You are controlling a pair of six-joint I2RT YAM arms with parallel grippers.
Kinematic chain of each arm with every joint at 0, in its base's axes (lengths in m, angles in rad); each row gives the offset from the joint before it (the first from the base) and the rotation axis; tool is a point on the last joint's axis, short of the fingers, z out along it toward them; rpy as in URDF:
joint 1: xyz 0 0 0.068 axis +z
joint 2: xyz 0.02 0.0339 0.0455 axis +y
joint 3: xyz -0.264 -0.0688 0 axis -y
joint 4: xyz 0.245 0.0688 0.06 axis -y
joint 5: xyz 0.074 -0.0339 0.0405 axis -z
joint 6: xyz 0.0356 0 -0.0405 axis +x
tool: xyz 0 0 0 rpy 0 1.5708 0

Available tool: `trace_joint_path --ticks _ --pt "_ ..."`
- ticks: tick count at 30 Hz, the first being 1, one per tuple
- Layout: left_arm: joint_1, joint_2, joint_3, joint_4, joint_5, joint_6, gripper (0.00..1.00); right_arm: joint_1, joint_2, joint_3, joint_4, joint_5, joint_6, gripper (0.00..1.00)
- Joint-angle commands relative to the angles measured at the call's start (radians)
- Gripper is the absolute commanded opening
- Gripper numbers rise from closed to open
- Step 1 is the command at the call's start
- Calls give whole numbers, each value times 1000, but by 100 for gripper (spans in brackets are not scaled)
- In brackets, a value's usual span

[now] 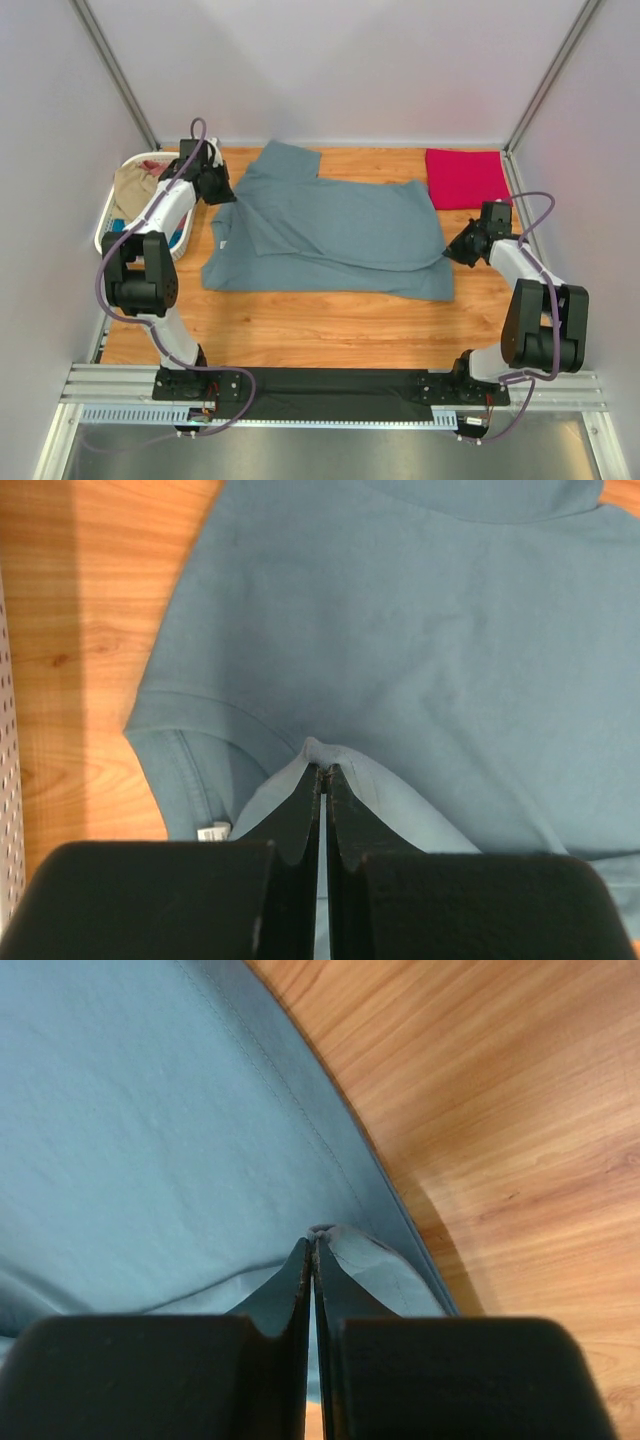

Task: Fold and stack the t-shirts
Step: Fold the tshirt

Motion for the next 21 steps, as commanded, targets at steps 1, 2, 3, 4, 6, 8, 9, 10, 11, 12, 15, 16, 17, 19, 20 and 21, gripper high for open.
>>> trace_joint_path --ticks 1,2,3,4,6,8,9,10,11,12,15,16,17,19,20,21 --pt "-1 27 68 2 5 33 0 2 19 68 25 15 -34 0" --pt "-1 35 78 -6 2 35 0 2 24 75 19 27 -34 0" --pt "-1 55 87 -27 -9 36 0 2 29 79 14 33 -37 0" --pt "-1 62 107 -34 -12 39 0 2 38 85 12 36 -34 0" --pt "-1 87 121 -44 -7 45 0 2 44 85 21 32 -31 0" --pt "-3 107 139 -48 -7 45 0 2 56 88 22 26 -25 0" --pt "-3 113 147 -52 -6 45 0 2 61 90 29 23 -23 0" --pt "-4 119 161 -58 -6 44 0 2 64 90 32 20 -23 0" --pt "-4 130 167 -63 -24 41 0 2 70 95 35 18 -20 0" --pt "-6 135 182 -80 -36 36 0 2 73 99 38 18 -20 0" --pt "-7 151 205 -135 -107 22 0 2 79 121 23 23 -22 0" --pt "-7 153 213 -144 -125 19 0 2 78 125 22 24 -23 0" --pt "-7 151 213 -155 -154 18 0 2 76 130 22 23 -22 0" --pt "-7 148 214 -163 -177 16 0 2 75 138 23 21 -20 0" --pt "-7 151 216 -167 -185 16 0 2 76 138 25 20 -17 0" --pt "-7 151 216 -173 -185 18 0 2 81 144 31 20 -14 0"
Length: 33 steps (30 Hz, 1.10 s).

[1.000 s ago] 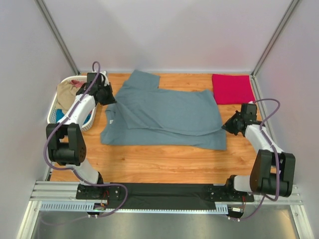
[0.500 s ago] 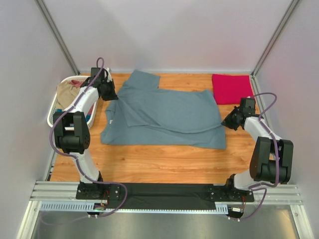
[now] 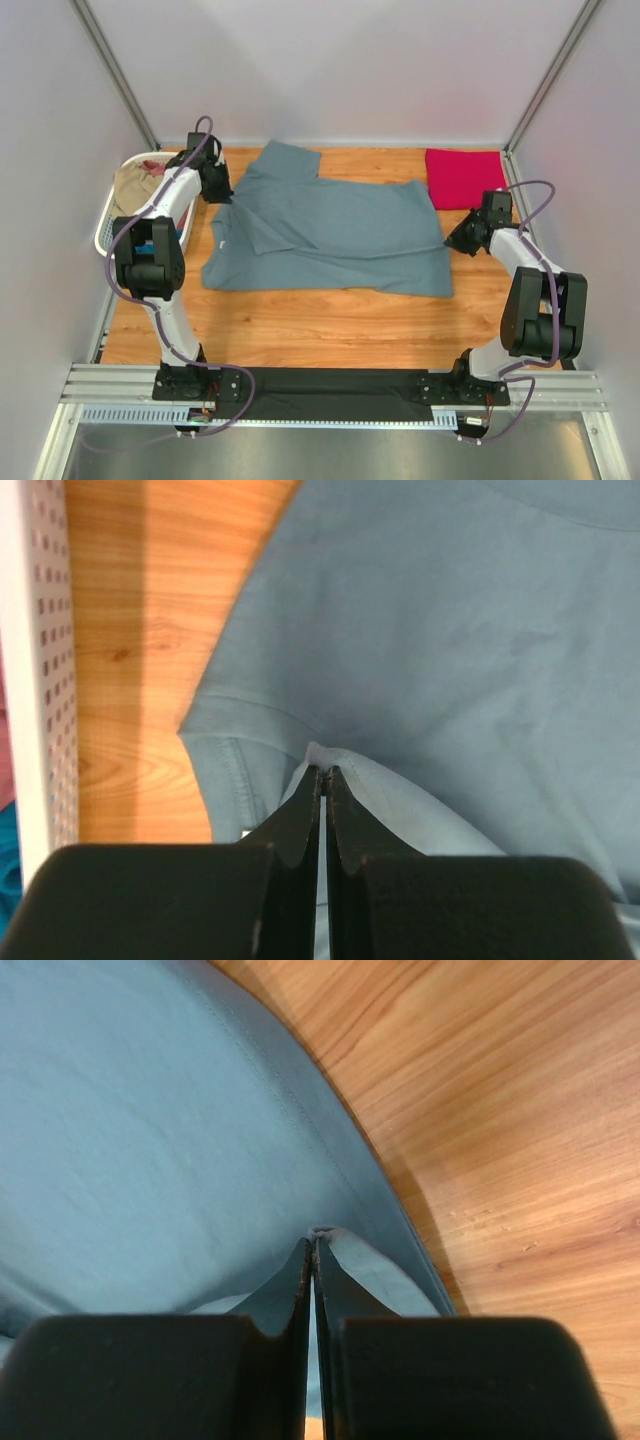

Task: Fold and stack the t-shirts
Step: Fold the tshirt

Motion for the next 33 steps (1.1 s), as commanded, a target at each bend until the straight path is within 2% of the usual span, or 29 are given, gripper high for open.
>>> trace_joint_path --ticks 1,7,8,9,10,11,12,13,14,15,17,19,21,25,30,33 --pt "1 -1 42 -30 -90 -1 0 2 7 43 33 11 1 0" --pt "1 10 52 -40 -104 -1 0 2 47 76 42 6 4 0" --pt "1 12 60 -52 -102 -5 3 2 51 80 42 3 6 2" --pt "1 12 83 -66 -105 -10 8 2 56 89 36 0 6 4" --pt "1 9 97 -86 -107 -14 16 2 63 117 22 -1 6 12" --pt "-1 1 109 -121 -117 -17 34 2 63 135 1 -4 7 18" --pt "-4 -11 118 -131 -130 -20 41 2 60 152 -61 2 10 24" --pt "-5 -28 118 -138 -150 -20 63 2 54 169 -105 17 19 29" --pt "-8 -75 111 -149 -203 -28 67 0 35 207 -155 75 70 37" --pt "-13 -105 76 -154 -223 -34 67 2 24 224 -279 103 88 40" --pt "-16 -212 20 -158 -224 -71 64 2 -13 249 -385 130 116 43" --pt "-34 -346 -105 -146 -208 -118 62 2 -48 220 -479 123 154 42" --pt "-66 -450 -270 -97 -141 -138 60 2 -132 124 -473 80 183 41" --pt "-111 -678 -504 -47 -20 -227 57 3 -252 -10 -462 94 214 42" --pt "-119 -772 -739 12 97 -300 54 5 -320 -108 -417 94 236 42" --pt "-119 -800 -823 33 42 -344 54 5 -361 -180 -340 106 263 43"
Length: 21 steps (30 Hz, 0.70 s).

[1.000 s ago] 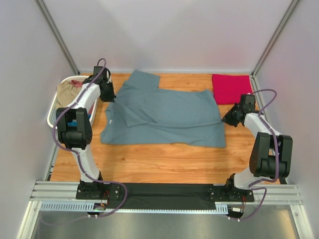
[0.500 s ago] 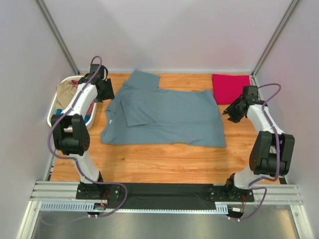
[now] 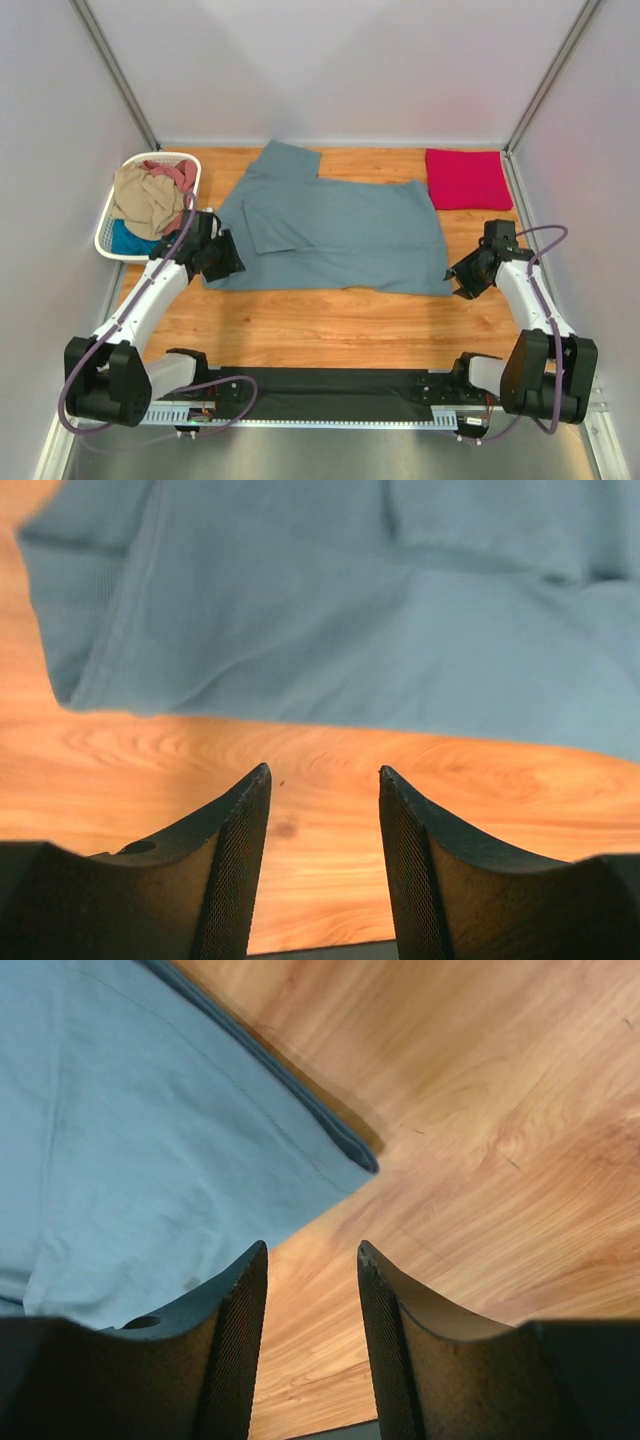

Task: Fold and stack the t-shirts
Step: Fold the tshirt

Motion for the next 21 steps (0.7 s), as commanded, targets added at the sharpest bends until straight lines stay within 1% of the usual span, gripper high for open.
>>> trace_joint_path --ticks 1,2,7,10,11,12,13,17,18,21 --pt "4 -31 -83 71 -1 -97 54 2 -50 -54 103 24 55 44" --pt "4 -28 -94 85 -33 -102 54 2 -56 -81 120 38 66 44" --pt "4 53 -97 84 -63 -122 54 4 -12 -111 186 65 78 45" --pt "4 105 -100 65 -93 -132 59 2 42 -117 225 73 80 45" --pt "4 116 -104 70 -128 -135 62 4 54 -118 242 78 80 45" --pt "4 127 -118 75 -136 -137 63 4 74 -125 249 78 80 45" --pt "4 142 -127 100 -148 -140 63 4 82 -131 260 114 81 44" --pt "4 202 -144 159 -162 -148 63 2 106 -163 320 128 89 42" --pt "4 240 -137 162 -168 -146 63 2 112 -171 326 134 91 38" --pt "4 294 -100 145 -213 -123 53 2 122 -171 328 176 83 22"
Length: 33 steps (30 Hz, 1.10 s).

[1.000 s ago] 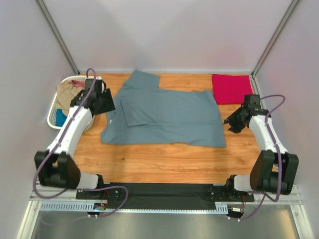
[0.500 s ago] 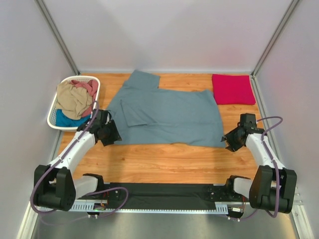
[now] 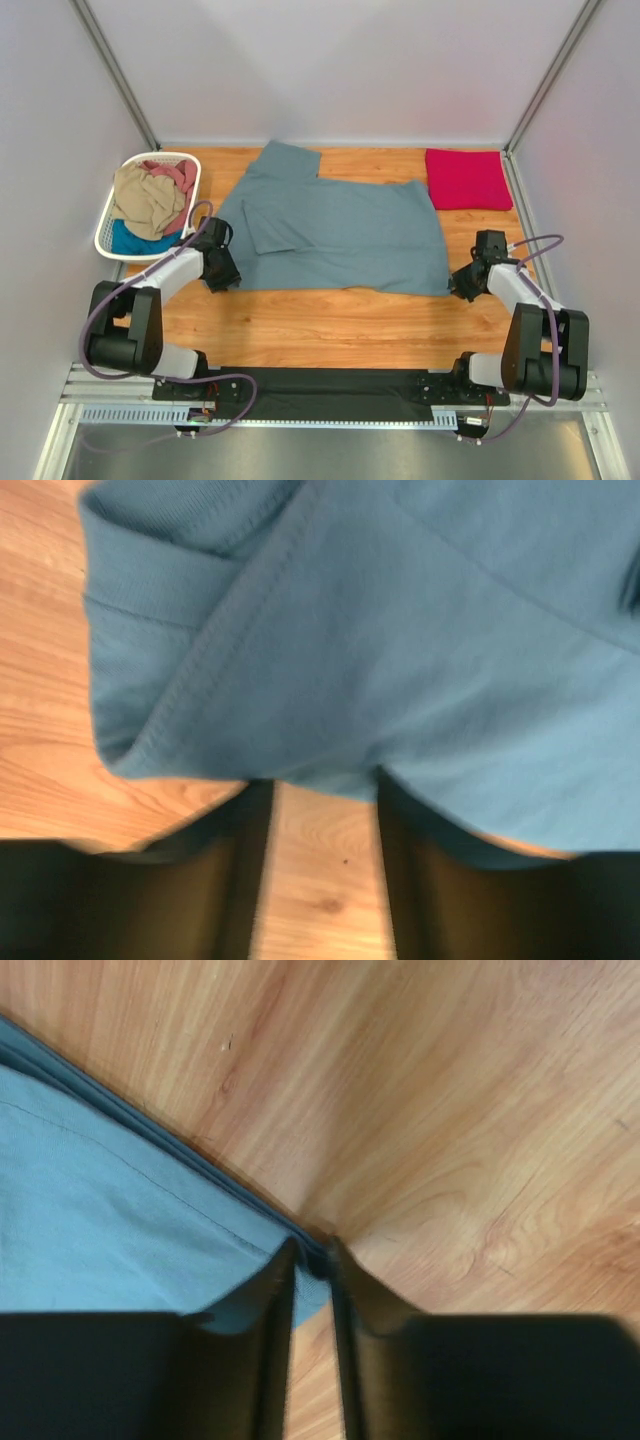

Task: Fold and stack the t-shirts
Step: Fold the tshirt

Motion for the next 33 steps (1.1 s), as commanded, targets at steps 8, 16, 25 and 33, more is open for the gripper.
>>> trace_joint_path --ticks 8,16,25,33 --pt "4 13 43 -72 -180 17 0 1 16 29 -14 164 -54 0" --pt "4 -83 7 -134 -188 7 0 1 -34 44 -88 190 -114 0" --pt "4 -121 -10 -208 -149 -16 17 1 -106 -31 -114 175 -137 0" --pt "4 -251 77 -285 -163 6 42 1 -157 29 -215 135 -146 28"
